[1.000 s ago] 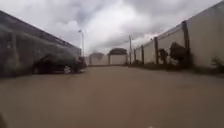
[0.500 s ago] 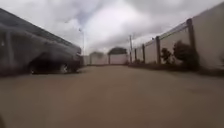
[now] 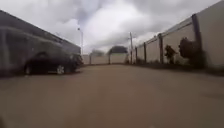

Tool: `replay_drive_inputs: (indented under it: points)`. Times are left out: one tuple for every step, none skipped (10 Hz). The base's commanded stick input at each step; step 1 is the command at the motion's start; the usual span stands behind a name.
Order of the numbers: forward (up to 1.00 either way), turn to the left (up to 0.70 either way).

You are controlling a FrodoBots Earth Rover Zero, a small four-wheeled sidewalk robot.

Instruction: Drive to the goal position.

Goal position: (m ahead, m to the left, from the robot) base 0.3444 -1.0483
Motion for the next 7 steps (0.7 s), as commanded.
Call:
replay_drive_inputs:
  points:
    - [0.85,0.01]
    - [0.85,0.01]
    - [0.85,0.01]
    - [0.85,0.01]
    - [0.85,0.01]
    - [0.85,0.01]
    - [0.85,0.01]
